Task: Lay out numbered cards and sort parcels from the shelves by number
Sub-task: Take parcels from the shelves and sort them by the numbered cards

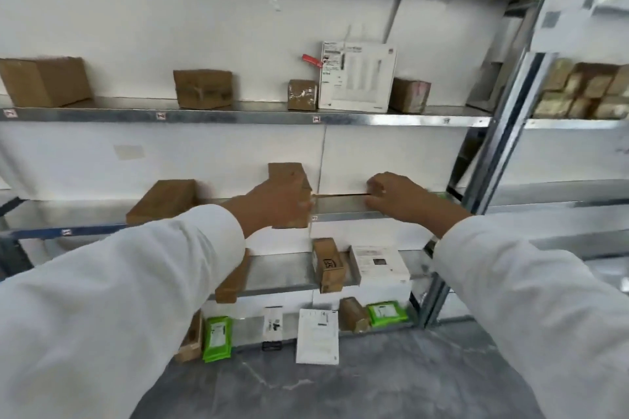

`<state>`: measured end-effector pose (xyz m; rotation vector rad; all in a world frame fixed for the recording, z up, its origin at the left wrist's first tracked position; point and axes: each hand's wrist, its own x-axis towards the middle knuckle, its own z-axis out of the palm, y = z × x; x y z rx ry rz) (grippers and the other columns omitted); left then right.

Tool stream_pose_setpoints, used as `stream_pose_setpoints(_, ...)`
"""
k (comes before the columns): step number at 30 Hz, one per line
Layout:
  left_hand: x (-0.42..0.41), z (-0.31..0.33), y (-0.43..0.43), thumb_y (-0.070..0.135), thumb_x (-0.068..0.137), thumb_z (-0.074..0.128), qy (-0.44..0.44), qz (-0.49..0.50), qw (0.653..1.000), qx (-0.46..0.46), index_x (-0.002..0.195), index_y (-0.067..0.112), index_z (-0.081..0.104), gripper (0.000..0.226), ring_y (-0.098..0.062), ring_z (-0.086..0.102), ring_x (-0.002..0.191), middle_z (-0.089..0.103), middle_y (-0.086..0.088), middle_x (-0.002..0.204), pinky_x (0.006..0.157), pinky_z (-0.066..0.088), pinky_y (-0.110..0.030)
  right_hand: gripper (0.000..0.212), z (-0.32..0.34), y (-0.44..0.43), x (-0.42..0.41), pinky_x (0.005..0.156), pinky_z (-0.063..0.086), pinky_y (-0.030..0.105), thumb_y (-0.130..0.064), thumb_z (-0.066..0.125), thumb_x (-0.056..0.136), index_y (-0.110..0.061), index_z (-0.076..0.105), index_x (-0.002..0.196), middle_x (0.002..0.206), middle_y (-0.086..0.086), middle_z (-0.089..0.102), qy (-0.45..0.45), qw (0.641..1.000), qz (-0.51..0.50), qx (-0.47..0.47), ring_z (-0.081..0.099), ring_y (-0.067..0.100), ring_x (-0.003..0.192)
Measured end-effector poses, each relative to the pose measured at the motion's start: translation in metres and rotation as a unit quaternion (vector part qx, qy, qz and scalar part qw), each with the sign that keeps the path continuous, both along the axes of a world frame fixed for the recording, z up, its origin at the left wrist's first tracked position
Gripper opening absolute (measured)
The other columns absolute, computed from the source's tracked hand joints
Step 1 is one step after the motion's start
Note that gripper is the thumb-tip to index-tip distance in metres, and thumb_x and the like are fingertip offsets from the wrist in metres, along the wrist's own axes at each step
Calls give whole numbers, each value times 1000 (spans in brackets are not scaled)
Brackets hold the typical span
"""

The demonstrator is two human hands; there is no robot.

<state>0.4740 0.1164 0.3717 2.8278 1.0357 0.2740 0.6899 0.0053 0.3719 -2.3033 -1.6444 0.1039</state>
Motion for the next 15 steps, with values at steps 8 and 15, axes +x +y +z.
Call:
stream_pose_setpoints(8,110,-3,0,35,96,49,-11,-112,994,-7,140,8,36,54,-24,39,126,44,-8,138,98,38,-36,46,3,-44,85,97,42,35,-36,56,94,-14,50,133,130,7,53,-12,996,-93,0,50,22,116)
stream_pose_setpoints(15,228,-14,20,37,94,51,-38,-200,979,9,134,13,45,47,-22,49,117,52,-4,130,94,42,-33,47,-8,-34,176,87,44,31,-39,57,93,-13,52,131,126,8,54,-14,990,-141,-21,53,20,106)
